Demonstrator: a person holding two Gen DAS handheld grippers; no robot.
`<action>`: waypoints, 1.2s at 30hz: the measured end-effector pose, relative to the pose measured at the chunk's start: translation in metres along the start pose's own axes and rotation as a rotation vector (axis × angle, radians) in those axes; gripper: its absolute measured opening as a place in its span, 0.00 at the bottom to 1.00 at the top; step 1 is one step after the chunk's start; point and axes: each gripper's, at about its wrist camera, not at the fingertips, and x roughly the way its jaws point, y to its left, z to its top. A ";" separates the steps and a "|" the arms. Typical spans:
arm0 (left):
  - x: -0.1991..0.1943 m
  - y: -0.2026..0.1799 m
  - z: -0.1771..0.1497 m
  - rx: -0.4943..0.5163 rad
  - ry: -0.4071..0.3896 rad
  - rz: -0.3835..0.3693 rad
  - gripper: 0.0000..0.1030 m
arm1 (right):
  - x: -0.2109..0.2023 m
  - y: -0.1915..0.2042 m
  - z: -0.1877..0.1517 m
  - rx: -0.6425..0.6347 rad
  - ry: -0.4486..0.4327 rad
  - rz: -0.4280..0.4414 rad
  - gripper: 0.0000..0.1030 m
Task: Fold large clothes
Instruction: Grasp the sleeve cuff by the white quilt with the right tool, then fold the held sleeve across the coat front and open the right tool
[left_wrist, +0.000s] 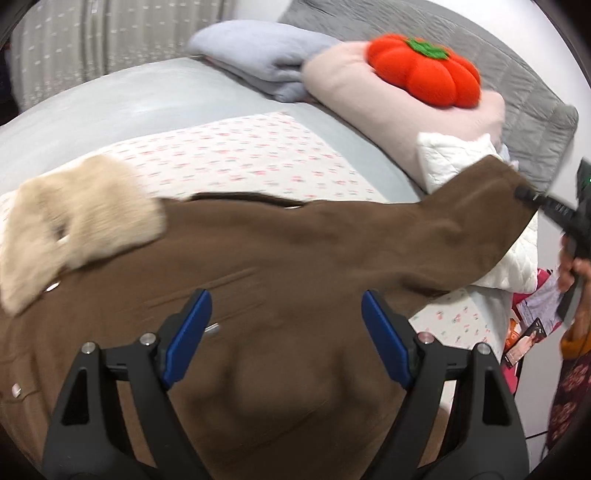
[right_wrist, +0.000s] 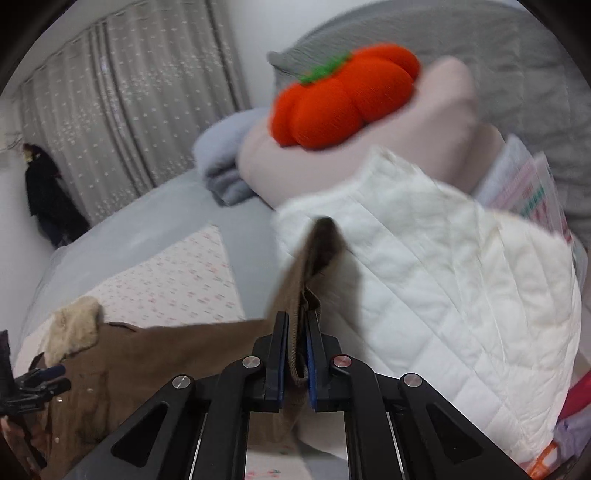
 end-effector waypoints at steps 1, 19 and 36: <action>-0.006 0.010 -0.004 -0.013 -0.004 0.012 0.81 | -0.007 0.020 0.009 -0.026 -0.016 0.025 0.08; -0.097 0.160 -0.081 -0.246 -0.132 0.196 0.81 | -0.014 0.405 -0.007 -0.433 0.033 0.569 0.04; -0.050 0.170 -0.090 -0.351 -0.034 -0.029 0.81 | 0.062 0.383 -0.085 -0.480 0.289 0.475 0.51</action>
